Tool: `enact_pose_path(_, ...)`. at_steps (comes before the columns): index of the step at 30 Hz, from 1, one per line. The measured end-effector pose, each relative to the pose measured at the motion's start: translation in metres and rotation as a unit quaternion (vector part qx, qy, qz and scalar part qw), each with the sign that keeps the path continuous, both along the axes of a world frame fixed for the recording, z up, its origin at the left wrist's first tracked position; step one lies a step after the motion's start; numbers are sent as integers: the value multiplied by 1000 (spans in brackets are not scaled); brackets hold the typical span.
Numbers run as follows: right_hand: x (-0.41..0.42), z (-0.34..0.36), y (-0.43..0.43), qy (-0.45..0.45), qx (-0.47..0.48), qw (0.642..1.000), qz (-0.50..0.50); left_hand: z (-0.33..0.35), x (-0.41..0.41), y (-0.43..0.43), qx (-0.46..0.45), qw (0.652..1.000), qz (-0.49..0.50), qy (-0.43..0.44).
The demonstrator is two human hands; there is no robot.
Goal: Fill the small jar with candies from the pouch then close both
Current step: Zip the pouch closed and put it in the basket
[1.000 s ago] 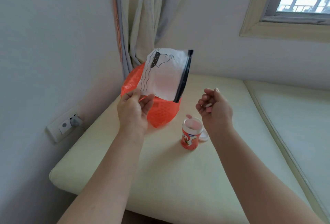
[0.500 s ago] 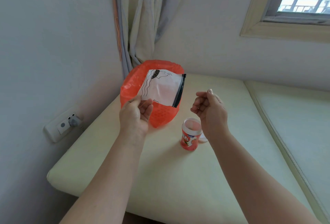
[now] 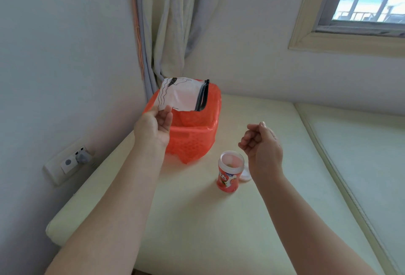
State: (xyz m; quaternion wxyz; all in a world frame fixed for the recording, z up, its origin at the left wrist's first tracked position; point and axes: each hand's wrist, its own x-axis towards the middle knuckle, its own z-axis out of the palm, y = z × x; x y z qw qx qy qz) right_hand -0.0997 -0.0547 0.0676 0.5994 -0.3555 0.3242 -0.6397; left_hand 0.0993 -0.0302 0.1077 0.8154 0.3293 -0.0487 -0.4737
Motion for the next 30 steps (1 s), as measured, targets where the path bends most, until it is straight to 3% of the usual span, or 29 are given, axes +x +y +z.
enact_pose_path(5,-14,-9,-3,7,43,998,-36,12,15,-33,15,999,-1,-50)
enact_pose_path(15,-44,-31,-7,84,118,986,-83,3,20,-93,135,978,-25,-156)
enact_pose_path(20,-51,-31,-9,97,113,985,-85,-4,28,-99,263,922,-45,-280)
enact_pose_path(23,-51,-33,-10,111,110,984,-80,0,29,-96,322,841,-7,-435)
enact_pose_path(26,-47,-36,-11,161,112,978,-69,3,20,-85,262,758,107,-588)
enact_pose_path(28,-44,-40,-14,245,109,961,-65,7,0,-64,169,747,156,-624)
enact_pose_path(30,-43,-45,-19,375,97,919,-70,4,-23,-41,72,763,142,-626)
